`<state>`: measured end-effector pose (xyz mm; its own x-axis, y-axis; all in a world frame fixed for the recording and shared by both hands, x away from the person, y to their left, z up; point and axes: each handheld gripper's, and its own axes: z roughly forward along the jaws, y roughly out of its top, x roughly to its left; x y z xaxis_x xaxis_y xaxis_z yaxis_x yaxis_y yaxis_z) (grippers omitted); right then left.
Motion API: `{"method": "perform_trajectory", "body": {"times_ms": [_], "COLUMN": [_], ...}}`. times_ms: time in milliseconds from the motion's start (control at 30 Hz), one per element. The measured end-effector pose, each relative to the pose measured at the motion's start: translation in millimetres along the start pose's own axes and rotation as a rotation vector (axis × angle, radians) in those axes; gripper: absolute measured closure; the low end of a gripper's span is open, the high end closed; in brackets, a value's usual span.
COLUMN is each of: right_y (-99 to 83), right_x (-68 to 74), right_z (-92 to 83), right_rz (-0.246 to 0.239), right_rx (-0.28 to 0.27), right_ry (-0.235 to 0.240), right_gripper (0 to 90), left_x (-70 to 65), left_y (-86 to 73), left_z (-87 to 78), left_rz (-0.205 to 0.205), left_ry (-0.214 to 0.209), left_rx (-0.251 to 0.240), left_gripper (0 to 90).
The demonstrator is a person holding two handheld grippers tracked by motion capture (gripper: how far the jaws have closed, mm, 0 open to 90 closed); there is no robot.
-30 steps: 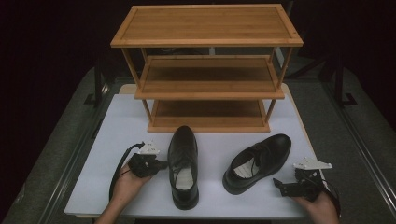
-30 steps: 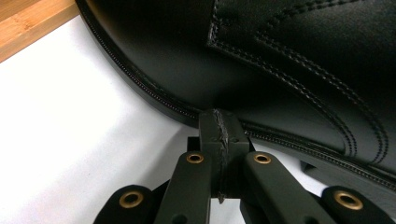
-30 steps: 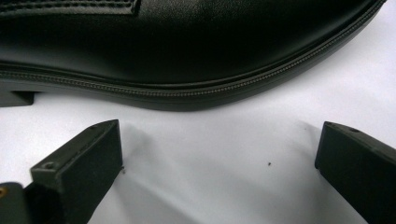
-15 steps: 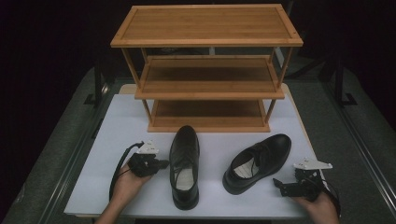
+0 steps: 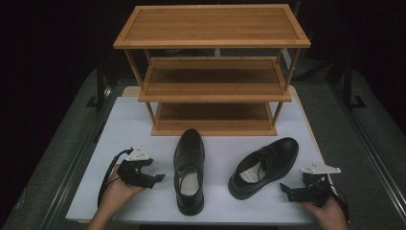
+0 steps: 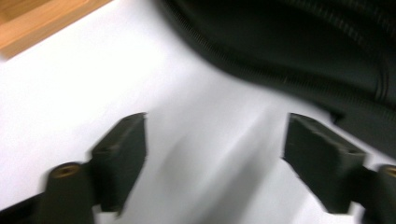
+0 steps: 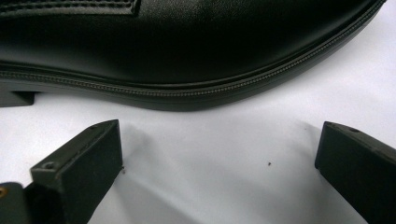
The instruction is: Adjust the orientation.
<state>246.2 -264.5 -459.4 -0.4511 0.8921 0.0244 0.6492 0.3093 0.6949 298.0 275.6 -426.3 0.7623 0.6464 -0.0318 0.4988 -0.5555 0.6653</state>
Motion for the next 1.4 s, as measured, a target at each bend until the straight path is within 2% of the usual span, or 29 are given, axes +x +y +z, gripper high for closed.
{"method": "perform_trajectory", "body": {"times_ms": [267, 433, 567, 600, 833, 967, 1000, 1067, 1133, 1167, 1300, 1400], "right_y": [-0.1, 0.0, 0.4, 0.5, 1.0, 2.7, 4.4, 7.5, 11.9, 14.2, 25.4, 35.4], "right_x": [-0.5, -0.1, 0.3, 0.4, -1.6, -3.7, -5.6, -8.9, -14.2, -16.4, -26.1, -32.7], "right_z": [-0.2, -0.1, -0.1, -0.1, -1.5, -6.1, -9.2, -14.0, -19.3, -21.7, -32.0, -36.5], "right_rz": [0.002, 0.001, 0.000, 0.000, 0.007, 0.027, 0.032, 0.040, 0.051, 0.054, 0.075, 0.069], "right_rx": [-0.002, 0.001, 0.005, 0.006, 0.003, 0.013, 0.008, -0.007, -0.025, -0.036, -0.074, -0.096], "right_ry": [0.003, 0.001, -0.001, -0.001, 0.010, -0.008, -0.014, -0.012, -0.012, -0.016, -0.019, -0.025], "right_gripper": [0.3, 0.3, 0.3, 0.3, 0.4, 1.2, 5.4, 7.5, 16.1, 16.7, 39.5, 56.9], "left_x": [9.0, 10.9, 13.0, 14.3, 13.7, 13.3, 13.6, 13.6, 13.7, 13.8, 13.9, 13.9], "left_y": [-27.6, -47.3, -63.3, -68.1, -68.2, -68.2, -68.1, -68.1, -68.3, -68.4, -68.6, -68.6], "left_z": [-17.7, -28.6, -29.1, -29.4, -29.2, -29.0, -29.2, -29.0, -29.0, -29.1, -28.9, -28.9], "left_rz": [-0.030, -0.031, -0.020, -0.027, -0.021, -0.021, -0.021, -0.024, -0.023, -0.022, -0.023, -0.023], "left_ry": [0.036, 0.064, 0.086, 0.079, 0.084, 0.087, 0.085, 0.084, 0.084, 0.084, 0.083, 0.083], "left_rx": [0.034, 0.015, 0.010, -0.029, -0.025, -0.027, -0.023, -0.025, -0.025, -0.025, -0.028, -0.028], "left_gripper": [0.0, 0.0, 0.0, 0.0, 0.0, 0.0, 0.0, 0.0, 0.0, 0.0, 0.0, 0.0]}}
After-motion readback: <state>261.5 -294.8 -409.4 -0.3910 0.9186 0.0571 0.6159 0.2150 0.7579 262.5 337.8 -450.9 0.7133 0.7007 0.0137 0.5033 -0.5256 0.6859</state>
